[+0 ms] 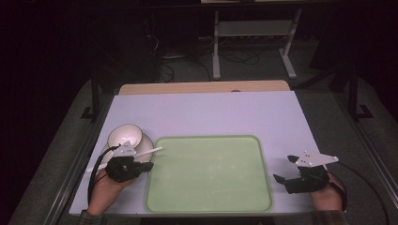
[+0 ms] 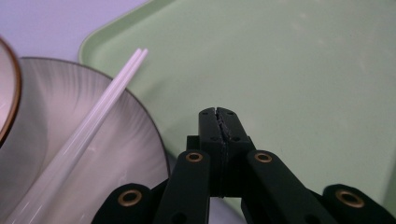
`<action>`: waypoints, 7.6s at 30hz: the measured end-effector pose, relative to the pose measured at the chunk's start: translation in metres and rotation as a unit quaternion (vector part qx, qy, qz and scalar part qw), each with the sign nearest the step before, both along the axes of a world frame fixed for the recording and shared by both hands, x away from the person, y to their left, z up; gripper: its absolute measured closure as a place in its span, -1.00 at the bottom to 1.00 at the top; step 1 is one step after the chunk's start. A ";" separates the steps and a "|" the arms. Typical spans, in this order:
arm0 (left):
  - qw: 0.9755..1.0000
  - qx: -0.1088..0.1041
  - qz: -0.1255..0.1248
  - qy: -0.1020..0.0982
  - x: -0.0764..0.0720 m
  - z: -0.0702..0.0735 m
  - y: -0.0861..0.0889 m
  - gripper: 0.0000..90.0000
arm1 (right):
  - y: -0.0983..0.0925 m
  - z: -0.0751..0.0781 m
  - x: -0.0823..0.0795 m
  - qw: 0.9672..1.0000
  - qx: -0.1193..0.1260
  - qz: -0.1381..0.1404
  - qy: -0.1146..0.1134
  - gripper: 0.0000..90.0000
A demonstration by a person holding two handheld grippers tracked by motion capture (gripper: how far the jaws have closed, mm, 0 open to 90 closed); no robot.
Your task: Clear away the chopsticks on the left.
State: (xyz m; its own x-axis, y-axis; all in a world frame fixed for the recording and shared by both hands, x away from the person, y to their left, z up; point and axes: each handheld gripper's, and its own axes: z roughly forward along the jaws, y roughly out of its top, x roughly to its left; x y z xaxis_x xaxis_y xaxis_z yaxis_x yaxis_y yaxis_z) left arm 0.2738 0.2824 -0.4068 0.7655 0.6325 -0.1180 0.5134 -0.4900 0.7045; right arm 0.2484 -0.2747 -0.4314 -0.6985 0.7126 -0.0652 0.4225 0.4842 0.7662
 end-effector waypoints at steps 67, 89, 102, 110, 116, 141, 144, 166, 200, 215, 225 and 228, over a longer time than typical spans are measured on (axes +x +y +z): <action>0.984 0.010 0.175 -0.002 -0.002 0.003 0.141 0.94 | 0.000 -0.002 0.003 1.000 0.001 0.006 0.006 -0.71; 0.997 0.012 0.073 0.002 0.008 -0.003 0.113 0.41 | 0.001 -0.003 0.003 1.000 0.001 0.005 0.009 -0.71; 0.998 0.025 0.061 0.009 0.011 -0.009 0.101 0.45 | 0.000 -0.003 0.003 1.000 0.001 0.005 0.008 -0.71; 0.998 0.025 0.052 0.016 0.012 -0.011 0.091 0.51 | 0.000 -0.003 0.003 1.000 0.001 0.004 0.008 -0.71; 0.998 0.020 0.049 0.023 0.013 -0.015 0.081 0.55 | 0.000 -0.003 0.003 1.000 0.001 0.004 0.008 -0.71; 0.997 0.000 0.072 0.027 0.017 -0.019 0.073 0.70 | 0.000 -0.003 0.003 1.000 0.001 0.004 0.008 -0.71; 0.997 -0.004 0.071 0.027 0.016 -0.019 0.073 0.68 | 0.000 -0.003 0.003 1.000 0.002 0.005 0.008 -0.71; 0.998 -0.021 0.061 -0.023 -0.007 0.003 0.087 0.19 | -0.002 -0.002 0.002 1.000 0.003 0.004 0.006 -0.71; 0.998 0.014 0.054 -0.030 -0.005 -0.002 0.071 0.72 | -0.002 -0.002 0.002 1.000 0.003 0.005 0.005 -0.71; 0.998 0.030 0.047 -0.020 -0.001 -0.009 0.064 0.72 | -0.002 -0.002 0.002 1.000 0.003 0.005 0.005 -0.71; 0.998 0.039 0.038 -0.014 0.001 -0.013 0.055 0.72 | -0.002 -0.002 0.002 1.000 0.004 0.004 0.006 -0.71; 0.998 0.047 0.034 -0.011 0.002 -0.016 0.050 0.72 | -0.001 -0.002 0.002 1.000 0.002 0.005 0.005 -0.71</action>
